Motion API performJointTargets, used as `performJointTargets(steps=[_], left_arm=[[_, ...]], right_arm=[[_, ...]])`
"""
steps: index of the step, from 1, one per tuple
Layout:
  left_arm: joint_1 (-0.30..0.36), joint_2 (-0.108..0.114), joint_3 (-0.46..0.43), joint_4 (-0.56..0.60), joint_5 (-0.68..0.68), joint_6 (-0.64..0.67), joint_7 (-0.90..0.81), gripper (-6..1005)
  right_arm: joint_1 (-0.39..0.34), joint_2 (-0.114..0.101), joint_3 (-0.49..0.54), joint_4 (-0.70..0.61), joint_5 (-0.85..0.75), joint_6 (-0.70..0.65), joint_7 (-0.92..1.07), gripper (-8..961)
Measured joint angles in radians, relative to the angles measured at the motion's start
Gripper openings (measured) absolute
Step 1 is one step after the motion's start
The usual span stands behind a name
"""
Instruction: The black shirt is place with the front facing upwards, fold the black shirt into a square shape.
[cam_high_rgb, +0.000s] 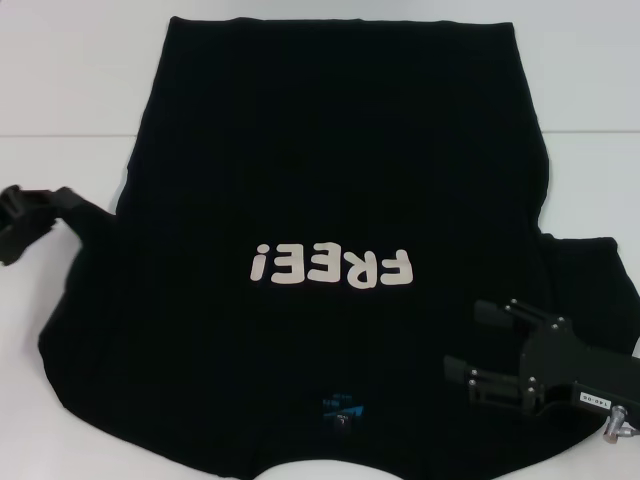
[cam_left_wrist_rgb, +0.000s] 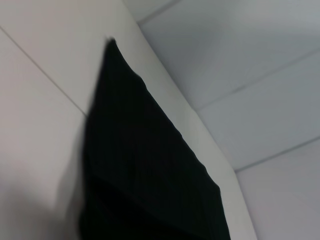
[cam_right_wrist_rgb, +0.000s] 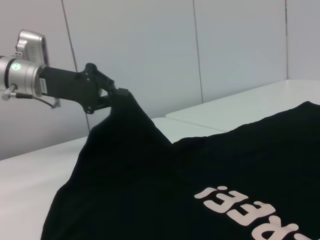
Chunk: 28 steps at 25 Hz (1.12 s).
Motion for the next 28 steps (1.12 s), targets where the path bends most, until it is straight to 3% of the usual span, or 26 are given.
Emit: performJointTargets(steps=[7,14,18,23,28], left_arm=[[-0.018,-0.054,0.070,-0.045,-0.001,-0.054,0.011,17],[-0.042,-0.059,0.090,-0.152,-0.002,-0.106,0.043,93],[-0.055,-0.080,0.091,-0.199,-0.004,-0.118,0.119,136],[-0.049,-0.100,0.095,-0.204,-0.004,-0.156,0.128,302],[-0.016,-0.088,0.079,-0.183,-0.004,-0.135,0.088,482]], right_arm=[[0.000,0.001,-0.002,0.003,0.000,0.000,0.000,925],[0.003,0.001,-0.003,0.004,0.000,0.000,0.000,925],[0.005,0.000,-0.002,0.010,0.000,0.000,0.000,925],[0.007,-0.001,-0.002,0.013,0.000,0.000,0.000,924],[0.006,-0.001,-0.001,0.013,0.000,0.000,0.000,925]])
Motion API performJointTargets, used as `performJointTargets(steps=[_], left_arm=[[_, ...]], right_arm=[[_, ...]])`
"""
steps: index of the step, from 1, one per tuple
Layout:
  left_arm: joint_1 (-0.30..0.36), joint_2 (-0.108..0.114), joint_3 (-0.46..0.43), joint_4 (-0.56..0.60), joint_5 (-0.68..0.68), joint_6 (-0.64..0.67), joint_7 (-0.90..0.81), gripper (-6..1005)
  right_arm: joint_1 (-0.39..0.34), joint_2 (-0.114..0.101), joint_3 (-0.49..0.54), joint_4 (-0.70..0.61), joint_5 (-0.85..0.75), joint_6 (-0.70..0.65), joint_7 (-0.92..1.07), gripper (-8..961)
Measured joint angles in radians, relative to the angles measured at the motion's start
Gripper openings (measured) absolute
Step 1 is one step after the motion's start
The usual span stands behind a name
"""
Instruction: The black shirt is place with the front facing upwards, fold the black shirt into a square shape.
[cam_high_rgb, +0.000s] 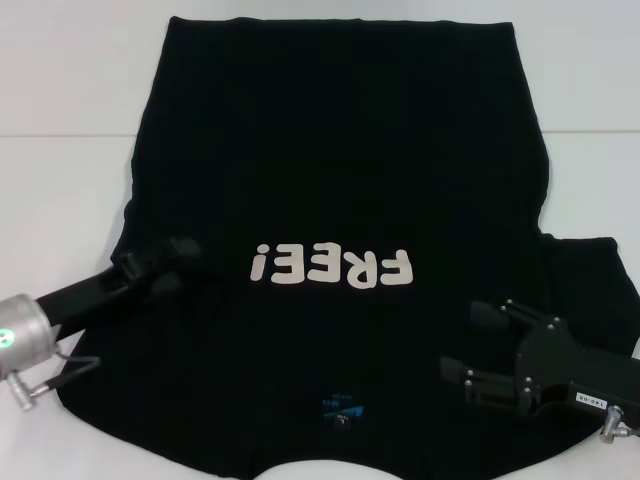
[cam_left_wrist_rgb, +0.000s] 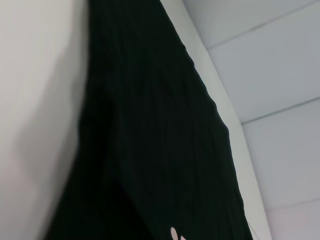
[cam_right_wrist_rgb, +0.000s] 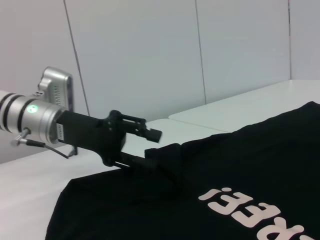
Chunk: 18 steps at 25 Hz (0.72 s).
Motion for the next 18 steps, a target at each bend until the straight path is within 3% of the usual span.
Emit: performJointTargets(steps=[9,18], left_arm=[[0.041,0.014,-0.047,0.074,0.000,-0.028,-0.041,864],[0.018,0.010,-0.031,0.065,0.002,-0.124,-0.033,889]], right_arm=[[-0.002,0.000,0.001,0.001,0.000,0.001,0.000,924],[-0.003,0.000,0.001,0.003,0.000,0.000,0.000,925]])
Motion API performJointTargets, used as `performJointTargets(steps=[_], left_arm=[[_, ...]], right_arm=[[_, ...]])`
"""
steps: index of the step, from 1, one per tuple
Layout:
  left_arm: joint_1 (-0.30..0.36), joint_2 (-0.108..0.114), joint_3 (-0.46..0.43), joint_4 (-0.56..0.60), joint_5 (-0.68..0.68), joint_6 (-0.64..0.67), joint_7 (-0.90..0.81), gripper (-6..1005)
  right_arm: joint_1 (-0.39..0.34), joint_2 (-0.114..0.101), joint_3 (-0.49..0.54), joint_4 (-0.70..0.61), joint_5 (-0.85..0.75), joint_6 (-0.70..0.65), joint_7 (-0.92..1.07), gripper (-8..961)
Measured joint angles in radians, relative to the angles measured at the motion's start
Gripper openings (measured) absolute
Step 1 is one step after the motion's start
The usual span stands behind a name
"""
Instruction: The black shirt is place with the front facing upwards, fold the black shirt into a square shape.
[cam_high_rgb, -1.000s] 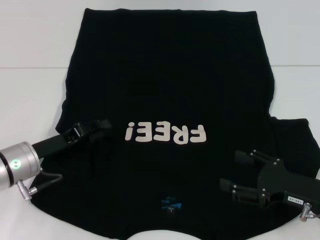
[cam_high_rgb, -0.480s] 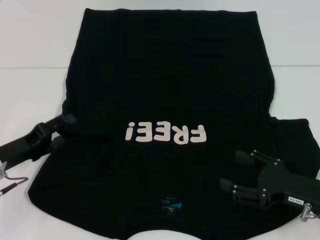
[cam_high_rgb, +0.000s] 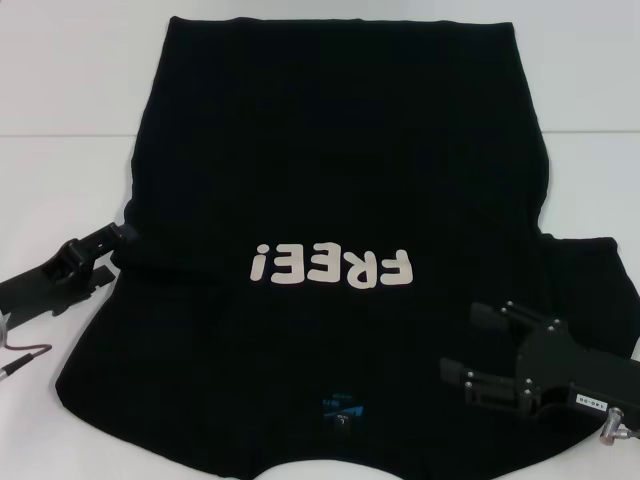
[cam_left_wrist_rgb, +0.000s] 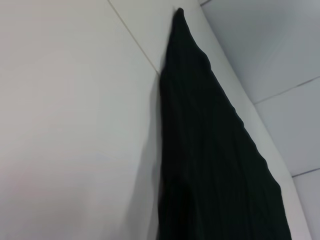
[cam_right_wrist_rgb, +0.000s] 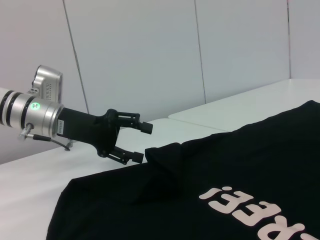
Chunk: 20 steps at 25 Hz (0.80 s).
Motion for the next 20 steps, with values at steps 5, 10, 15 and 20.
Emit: performJointTargets(steps=[5,10,15,20], left_arm=[[-0.019,0.000,0.001,-0.006,0.000,-0.015,0.008,889],[-0.042,0.001,0.002,-0.031,0.001,-0.032,0.015,888],[-0.093,-0.001,0.002,-0.071,-0.010,-0.029,0.030,888],[-0.123,-0.012,0.002,-0.093,-0.120,0.071,0.127,885]], right_arm=[[0.000,0.000,-0.001,0.000,0.000,0.000,0.000,925],[-0.001,0.000,-0.003,0.000,0.000,-0.002,0.000,924],[-0.002,0.000,-0.002,0.000,0.000,-0.003,0.000,924],[-0.002,0.000,-0.004,0.000,0.000,-0.003,0.000,924]])
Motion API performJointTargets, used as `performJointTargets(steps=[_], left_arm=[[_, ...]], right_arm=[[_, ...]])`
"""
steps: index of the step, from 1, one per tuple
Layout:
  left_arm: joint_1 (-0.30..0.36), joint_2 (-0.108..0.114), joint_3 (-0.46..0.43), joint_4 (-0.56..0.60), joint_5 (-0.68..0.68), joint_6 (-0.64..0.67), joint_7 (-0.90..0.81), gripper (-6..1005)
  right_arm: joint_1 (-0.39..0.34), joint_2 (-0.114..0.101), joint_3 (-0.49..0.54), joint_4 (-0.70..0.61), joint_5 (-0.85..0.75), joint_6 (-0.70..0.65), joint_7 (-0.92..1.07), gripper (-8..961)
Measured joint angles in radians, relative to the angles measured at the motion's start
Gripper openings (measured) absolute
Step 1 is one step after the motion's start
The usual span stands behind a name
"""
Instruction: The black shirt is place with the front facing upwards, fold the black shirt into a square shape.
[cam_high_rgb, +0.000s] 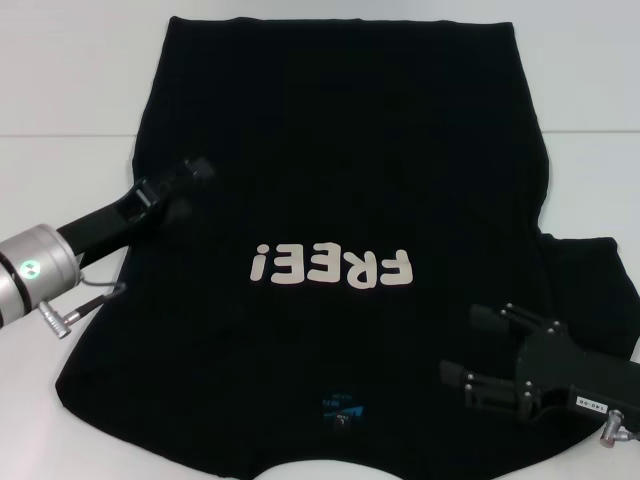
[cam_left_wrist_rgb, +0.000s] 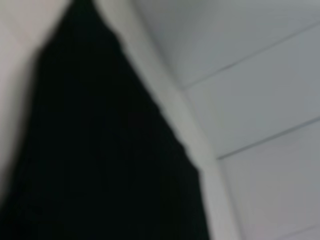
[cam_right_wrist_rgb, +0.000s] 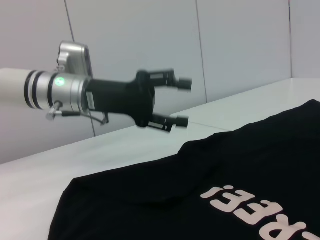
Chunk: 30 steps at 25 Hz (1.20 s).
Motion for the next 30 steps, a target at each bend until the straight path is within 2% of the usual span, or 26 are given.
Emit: performJointTargets(steps=[4,8,11,12,14,15,17,21,24,27,30], left_arm=[[0.009,0.003,0.001,-0.002,-0.021,0.096,0.044,880],[0.051,0.022,0.010,0.028,0.007,0.251,0.159,877],[0.082,0.022,0.035,0.071,0.018,0.328,0.223,877],[0.137,0.014,0.134,0.168,0.032,0.431,0.348,877],[0.168,0.004,0.193,0.225,0.049,0.466,0.423,877],[0.188,-0.004,0.221,0.261,0.062,0.484,0.473,877],[0.214,-0.017,0.235,0.301,0.083,0.495,0.554,877],[0.248,-0.034,0.244,0.332,0.121,0.495,0.704,877],[0.256,-0.037,0.249,0.336,0.149,0.500,0.741,877],[0.255,-0.037,0.252,0.339,0.163,0.503,0.745,877],[0.252,-0.036,0.250,0.344,0.167,0.511,0.746,877]], right_arm=[[-0.003,0.000,0.004,0.000,0.000,0.000,0.000,925],[-0.007,-0.001,0.005,0.000,0.000,0.001,0.000,925],[-0.012,-0.003,0.019,-0.002,0.000,0.001,0.001,924],[-0.015,-0.004,0.033,-0.006,0.000,-0.002,0.007,924],[-0.022,-0.006,0.063,-0.017,0.000,-0.009,0.040,924],[-0.030,-0.008,0.086,-0.051,0.000,-0.017,0.123,924],[-0.033,-0.010,0.092,-0.083,0.000,-0.021,0.188,924],[-0.057,-0.019,0.083,-0.259,-0.022,-0.038,0.530,925],[-0.064,-0.044,0.080,-0.402,-0.066,-0.085,0.806,925],[-0.054,-0.085,0.081,-0.525,-0.127,-0.137,1.065,925],[-0.019,-0.119,0.079,-0.654,-0.269,-0.172,1.352,925]])
